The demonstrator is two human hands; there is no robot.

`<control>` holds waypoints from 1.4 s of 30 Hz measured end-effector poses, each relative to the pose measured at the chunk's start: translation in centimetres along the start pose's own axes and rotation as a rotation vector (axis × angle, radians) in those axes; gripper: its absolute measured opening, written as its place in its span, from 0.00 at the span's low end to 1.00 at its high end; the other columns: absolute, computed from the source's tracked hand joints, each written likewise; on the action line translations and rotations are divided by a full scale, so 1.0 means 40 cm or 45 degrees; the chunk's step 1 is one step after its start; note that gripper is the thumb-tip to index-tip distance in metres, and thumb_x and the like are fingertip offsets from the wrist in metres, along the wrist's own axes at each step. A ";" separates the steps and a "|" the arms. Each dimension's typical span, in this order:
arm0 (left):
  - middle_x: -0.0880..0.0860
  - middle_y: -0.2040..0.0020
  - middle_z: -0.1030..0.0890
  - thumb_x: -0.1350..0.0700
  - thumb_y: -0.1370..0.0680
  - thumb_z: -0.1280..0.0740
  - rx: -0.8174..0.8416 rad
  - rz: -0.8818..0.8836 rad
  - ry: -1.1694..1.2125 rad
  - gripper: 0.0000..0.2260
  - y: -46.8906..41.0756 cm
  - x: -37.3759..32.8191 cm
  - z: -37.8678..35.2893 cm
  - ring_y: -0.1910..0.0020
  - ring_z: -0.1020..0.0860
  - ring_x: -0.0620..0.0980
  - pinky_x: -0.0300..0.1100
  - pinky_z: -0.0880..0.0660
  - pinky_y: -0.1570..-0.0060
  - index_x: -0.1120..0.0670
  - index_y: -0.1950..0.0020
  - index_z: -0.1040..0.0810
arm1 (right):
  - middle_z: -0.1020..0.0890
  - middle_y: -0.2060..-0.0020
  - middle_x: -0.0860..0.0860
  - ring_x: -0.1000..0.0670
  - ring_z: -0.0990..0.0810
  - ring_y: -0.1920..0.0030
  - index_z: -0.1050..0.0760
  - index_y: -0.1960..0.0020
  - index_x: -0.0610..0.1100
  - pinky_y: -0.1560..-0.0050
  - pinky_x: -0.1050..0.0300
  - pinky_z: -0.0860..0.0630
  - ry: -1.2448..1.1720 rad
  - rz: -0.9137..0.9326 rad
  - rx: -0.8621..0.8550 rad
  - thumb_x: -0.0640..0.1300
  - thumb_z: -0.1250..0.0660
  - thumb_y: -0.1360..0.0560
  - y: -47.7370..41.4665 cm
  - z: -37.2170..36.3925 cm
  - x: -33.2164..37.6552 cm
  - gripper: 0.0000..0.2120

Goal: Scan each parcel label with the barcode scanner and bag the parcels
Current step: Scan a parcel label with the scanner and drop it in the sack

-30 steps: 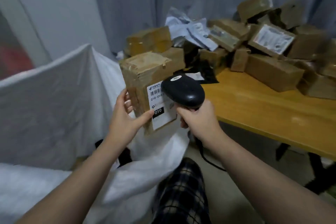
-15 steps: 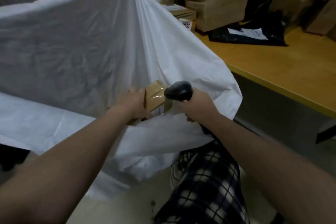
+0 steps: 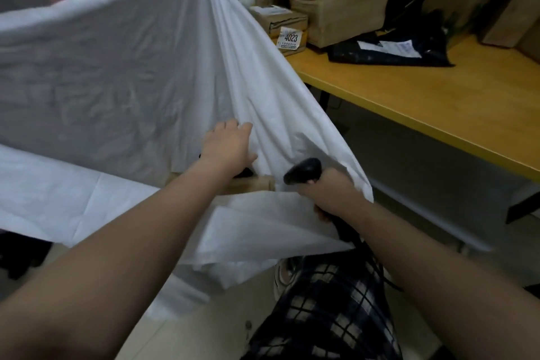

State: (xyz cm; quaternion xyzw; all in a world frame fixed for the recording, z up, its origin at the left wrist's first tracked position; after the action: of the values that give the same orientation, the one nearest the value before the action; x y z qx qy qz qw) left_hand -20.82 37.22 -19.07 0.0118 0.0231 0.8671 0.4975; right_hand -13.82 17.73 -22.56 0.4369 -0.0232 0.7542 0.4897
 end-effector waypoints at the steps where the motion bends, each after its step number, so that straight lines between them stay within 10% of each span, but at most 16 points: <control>1: 0.57 0.32 0.31 0.45 0.22 0.35 -0.049 -0.049 0.019 0.27 0.004 -0.019 0.021 0.34 0.32 0.59 0.51 0.33 0.38 0.53 0.26 0.37 | 0.22 0.74 0.44 0.46 0.23 0.76 0.25 0.64 0.39 0.73 0.55 0.24 -0.008 0.066 -0.043 0.50 0.33 0.26 0.013 0.010 0.010 0.15; 10: 0.57 0.32 0.30 0.50 0.20 0.38 -0.418 -0.381 0.213 0.22 0.031 -0.241 0.216 0.35 0.30 0.57 0.51 0.31 0.38 0.53 0.26 0.35 | 0.19 0.68 0.41 0.40 0.18 0.68 0.28 0.63 0.42 0.62 0.42 0.19 -0.188 0.327 -0.657 0.43 0.32 0.30 0.143 0.286 -0.009 0.07; 24: 0.54 0.32 0.30 0.47 0.20 0.38 -0.432 -0.895 0.246 0.23 -0.005 -0.803 0.320 0.34 0.31 0.56 0.51 0.32 0.36 0.51 0.26 0.36 | 0.21 0.70 0.44 0.38 0.19 0.64 0.29 0.66 0.46 0.59 0.41 0.19 -0.403 0.131 -1.181 0.44 0.31 0.29 0.305 0.671 -0.290 0.10; 42: 0.58 0.27 0.37 0.44 0.22 0.36 -0.300 -1.084 0.188 0.28 -0.275 -1.356 0.359 0.28 0.38 0.60 0.55 0.36 0.31 0.52 0.25 0.39 | 0.23 0.73 0.43 0.46 0.23 0.76 0.25 0.60 0.38 0.72 0.54 0.25 -0.824 -0.108 -1.158 0.43 0.32 0.25 0.227 0.988 -0.473 0.09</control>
State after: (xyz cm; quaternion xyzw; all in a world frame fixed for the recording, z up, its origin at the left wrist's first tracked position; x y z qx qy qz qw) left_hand 16.68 -3.65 -5.16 -0.1175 -0.0374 0.5805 0.8049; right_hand 7.07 -18.88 -7.51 0.3913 -0.4777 0.4754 0.6267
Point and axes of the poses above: each hand's wrist, its own y-axis away from the middle knuckle, its own z-axis out of the back of the hand, x = y × z, the point moved 2 cm from there along -y, towards the middle knuckle
